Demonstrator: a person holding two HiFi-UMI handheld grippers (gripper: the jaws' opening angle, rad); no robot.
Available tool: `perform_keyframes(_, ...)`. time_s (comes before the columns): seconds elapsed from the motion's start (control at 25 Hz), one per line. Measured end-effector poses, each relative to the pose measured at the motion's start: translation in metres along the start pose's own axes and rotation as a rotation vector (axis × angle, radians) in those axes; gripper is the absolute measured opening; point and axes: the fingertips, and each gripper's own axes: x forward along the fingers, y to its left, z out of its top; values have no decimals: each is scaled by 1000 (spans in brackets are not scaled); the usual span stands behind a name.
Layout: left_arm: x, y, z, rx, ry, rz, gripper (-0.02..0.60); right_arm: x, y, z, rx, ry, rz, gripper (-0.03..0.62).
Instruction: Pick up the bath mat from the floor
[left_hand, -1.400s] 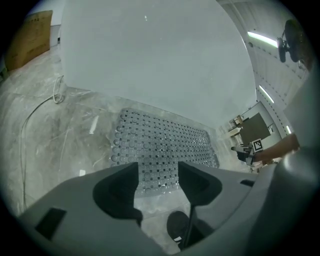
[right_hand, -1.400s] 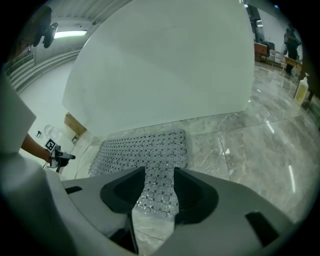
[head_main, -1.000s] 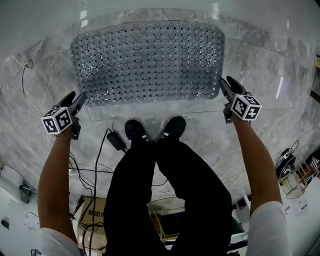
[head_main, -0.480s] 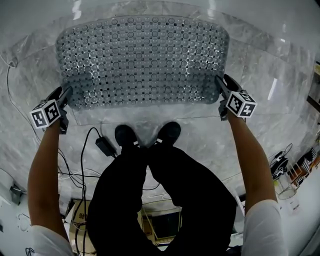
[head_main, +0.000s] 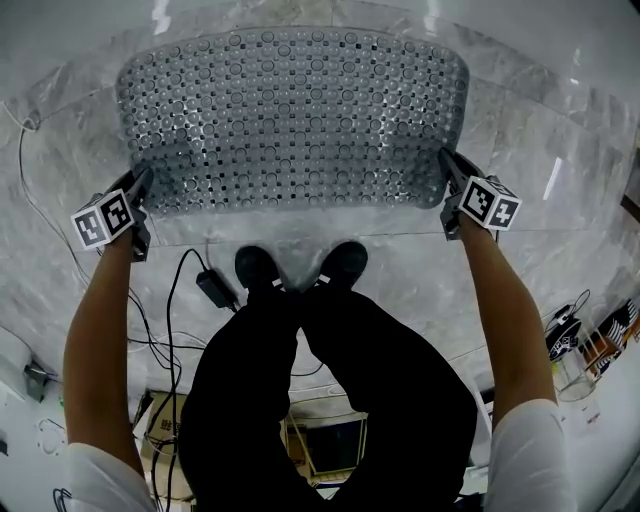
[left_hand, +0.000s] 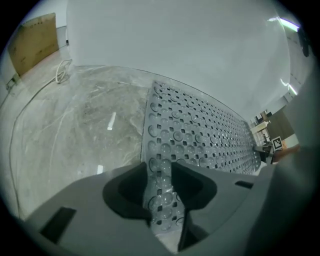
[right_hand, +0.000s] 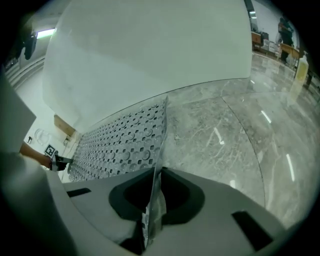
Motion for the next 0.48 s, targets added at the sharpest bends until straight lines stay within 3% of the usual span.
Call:
perform_keyframes(0.16,-19,-6,6,-10,-9,-7,27,-16,16,9,16,-29,22,44)
perform_keyframes(0.48,-87,-58,30,21,-73,-99,18,-79,88,52,-48,-110,68,41)
